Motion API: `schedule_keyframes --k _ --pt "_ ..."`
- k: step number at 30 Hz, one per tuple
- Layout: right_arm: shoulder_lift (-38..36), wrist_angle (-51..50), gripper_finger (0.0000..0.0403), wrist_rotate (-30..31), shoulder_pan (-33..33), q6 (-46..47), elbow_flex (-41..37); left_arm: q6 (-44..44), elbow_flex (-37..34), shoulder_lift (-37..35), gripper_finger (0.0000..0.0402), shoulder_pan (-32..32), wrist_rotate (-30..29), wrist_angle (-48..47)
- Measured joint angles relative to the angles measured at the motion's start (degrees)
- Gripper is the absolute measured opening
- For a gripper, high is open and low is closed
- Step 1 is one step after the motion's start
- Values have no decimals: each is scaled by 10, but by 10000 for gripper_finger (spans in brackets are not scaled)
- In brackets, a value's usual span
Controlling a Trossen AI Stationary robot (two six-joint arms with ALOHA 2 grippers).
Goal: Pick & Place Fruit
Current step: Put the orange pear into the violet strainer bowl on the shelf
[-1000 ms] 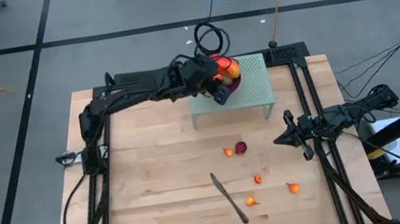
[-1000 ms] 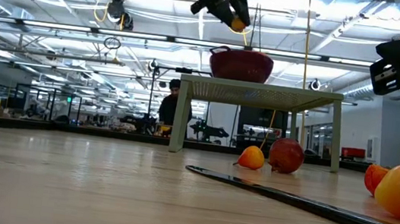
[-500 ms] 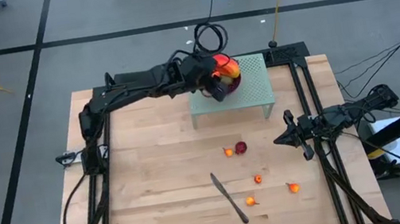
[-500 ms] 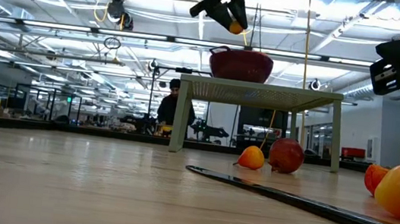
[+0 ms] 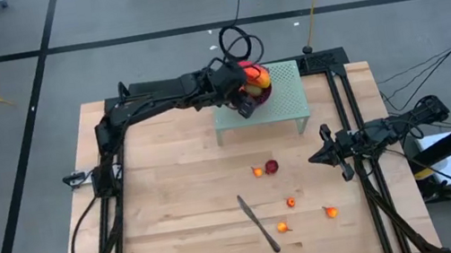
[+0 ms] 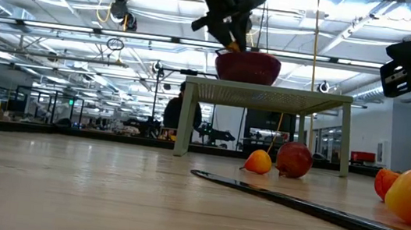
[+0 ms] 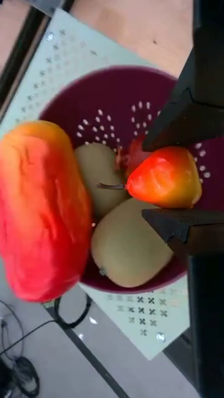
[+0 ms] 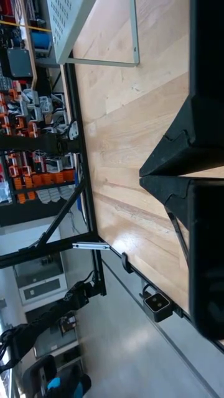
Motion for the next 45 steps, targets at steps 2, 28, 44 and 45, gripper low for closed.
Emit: schedule_keyframes --k 2,28,44,45 --pt "0 0 0 0 0 0 0 0 0 4 136 0 0 18" --pt "0 0 0 0 0 0 0 50 0 25 136 -10 5 21" --pt "0 0 0 0 0 0 0 73 0 25 138 -9 0 21" --pt "0 0 0 0 0 0 0 73 0 25 141 -9 0 21"
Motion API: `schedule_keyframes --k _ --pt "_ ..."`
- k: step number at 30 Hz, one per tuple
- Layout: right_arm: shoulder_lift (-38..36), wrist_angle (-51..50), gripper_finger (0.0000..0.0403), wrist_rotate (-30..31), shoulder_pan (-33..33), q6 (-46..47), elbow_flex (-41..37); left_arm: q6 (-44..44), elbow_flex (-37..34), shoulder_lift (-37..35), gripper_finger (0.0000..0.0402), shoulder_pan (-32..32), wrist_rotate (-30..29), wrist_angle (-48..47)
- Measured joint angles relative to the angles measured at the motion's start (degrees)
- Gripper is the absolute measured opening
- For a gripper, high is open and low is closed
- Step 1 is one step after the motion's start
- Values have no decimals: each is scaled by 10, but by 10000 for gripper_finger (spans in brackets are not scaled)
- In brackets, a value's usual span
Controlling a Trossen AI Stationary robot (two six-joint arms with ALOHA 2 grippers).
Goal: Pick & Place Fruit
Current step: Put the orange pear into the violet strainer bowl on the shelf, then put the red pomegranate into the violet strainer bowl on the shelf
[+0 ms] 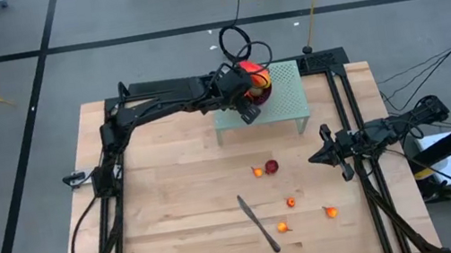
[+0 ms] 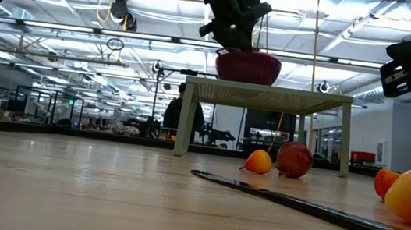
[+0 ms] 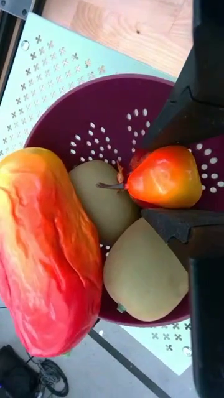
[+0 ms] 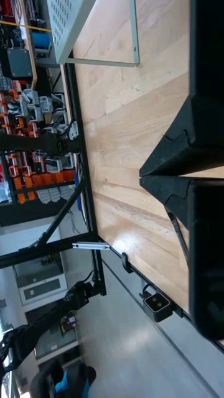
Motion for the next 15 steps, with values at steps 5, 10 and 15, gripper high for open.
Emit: schedule_keyframes --k 5,10,15 --pt "0 0 0 0 0 0 0 0 0 0 175 0 0 0" --pt "0 0 0 0 0 0 0 0 0 0 218 0 0 0" --pt "0 0 0 0 0 0 0 4 0 -3 246 1 0 0"
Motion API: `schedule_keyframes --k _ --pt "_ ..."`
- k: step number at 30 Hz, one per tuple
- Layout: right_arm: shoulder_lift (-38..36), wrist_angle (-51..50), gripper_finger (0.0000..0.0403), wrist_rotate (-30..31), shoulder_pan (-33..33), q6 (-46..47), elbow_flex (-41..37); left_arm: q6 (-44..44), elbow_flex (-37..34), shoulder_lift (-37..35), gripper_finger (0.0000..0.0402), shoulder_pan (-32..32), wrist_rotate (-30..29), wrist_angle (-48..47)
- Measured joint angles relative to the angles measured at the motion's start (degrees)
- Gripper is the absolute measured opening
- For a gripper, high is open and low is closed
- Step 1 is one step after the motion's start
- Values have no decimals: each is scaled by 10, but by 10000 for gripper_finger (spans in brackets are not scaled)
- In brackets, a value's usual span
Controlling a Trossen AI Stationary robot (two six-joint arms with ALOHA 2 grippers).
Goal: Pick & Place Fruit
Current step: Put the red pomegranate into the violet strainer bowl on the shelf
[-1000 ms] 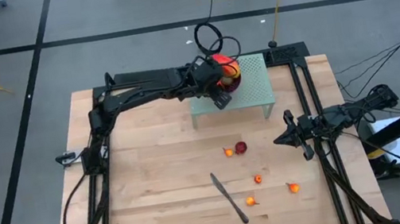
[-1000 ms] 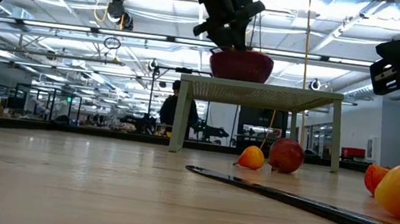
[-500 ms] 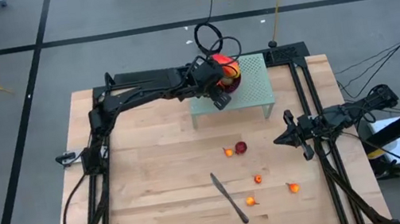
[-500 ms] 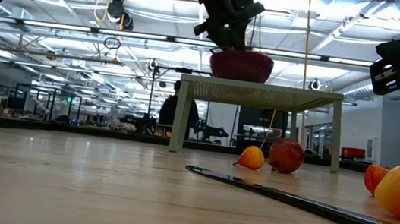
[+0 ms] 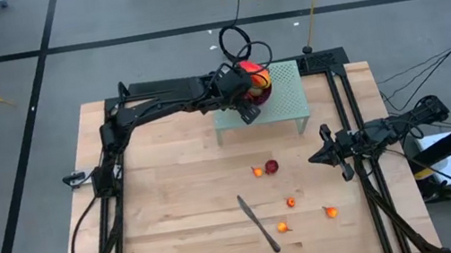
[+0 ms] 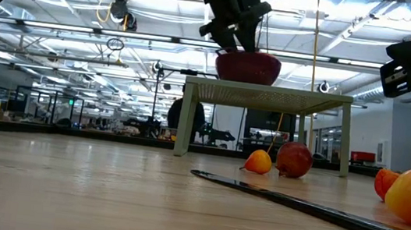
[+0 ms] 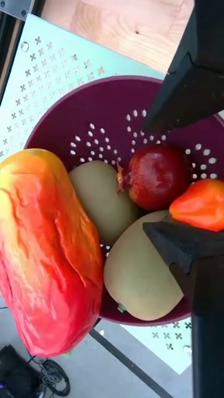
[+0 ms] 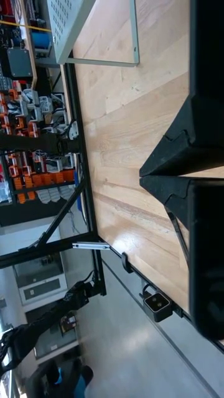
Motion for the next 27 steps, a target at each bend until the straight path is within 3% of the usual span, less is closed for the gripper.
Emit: schedule_keyframes --k 10,16,27 --pt "0 0 0 0 0 0 0 -31 0 -56 248 -2 1 5" --pt "0 0 0 0 0 0 0 -73 0 -92 245 -39 16 3" --pt "0 0 0 -1 0 0 0 -164 0 -121 176 -151 13 4"
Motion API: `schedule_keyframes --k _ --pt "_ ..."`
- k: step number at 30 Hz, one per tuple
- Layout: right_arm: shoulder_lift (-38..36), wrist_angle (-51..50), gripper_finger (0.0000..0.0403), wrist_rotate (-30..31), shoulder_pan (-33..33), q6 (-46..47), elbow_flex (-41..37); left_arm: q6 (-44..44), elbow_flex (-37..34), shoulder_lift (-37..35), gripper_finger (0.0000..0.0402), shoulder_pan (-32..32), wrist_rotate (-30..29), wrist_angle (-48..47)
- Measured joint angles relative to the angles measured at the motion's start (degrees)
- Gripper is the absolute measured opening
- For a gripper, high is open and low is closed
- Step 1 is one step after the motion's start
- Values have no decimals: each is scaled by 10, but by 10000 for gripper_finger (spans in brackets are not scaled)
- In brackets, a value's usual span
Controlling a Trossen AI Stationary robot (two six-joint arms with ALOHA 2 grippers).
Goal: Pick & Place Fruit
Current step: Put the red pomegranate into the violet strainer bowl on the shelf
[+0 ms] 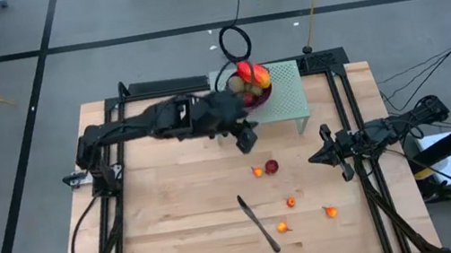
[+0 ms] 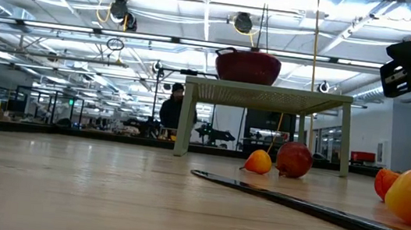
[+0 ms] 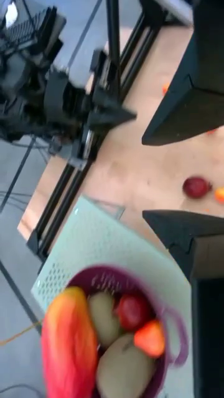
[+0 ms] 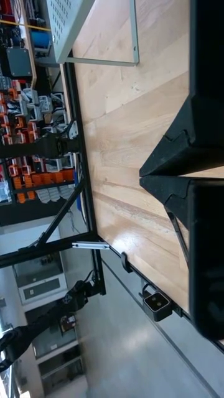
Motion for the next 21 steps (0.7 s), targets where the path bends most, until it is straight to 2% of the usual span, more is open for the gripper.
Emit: schedule_keyframes --k 10,16,18,21 --pt "0 0 0 1 0 0 0 -53 0 0 84 -62 -45 -7" --pt "0 0 0 1 0 0 0 -51 0 0 16 -71 -38 -18" --pt "0 0 0 1 0 0 0 -50 -3 0 5 -71 -36 -18" --pt "0 0 0 1 0 0 0 -50 -17 0 10 -69 -28 -9"
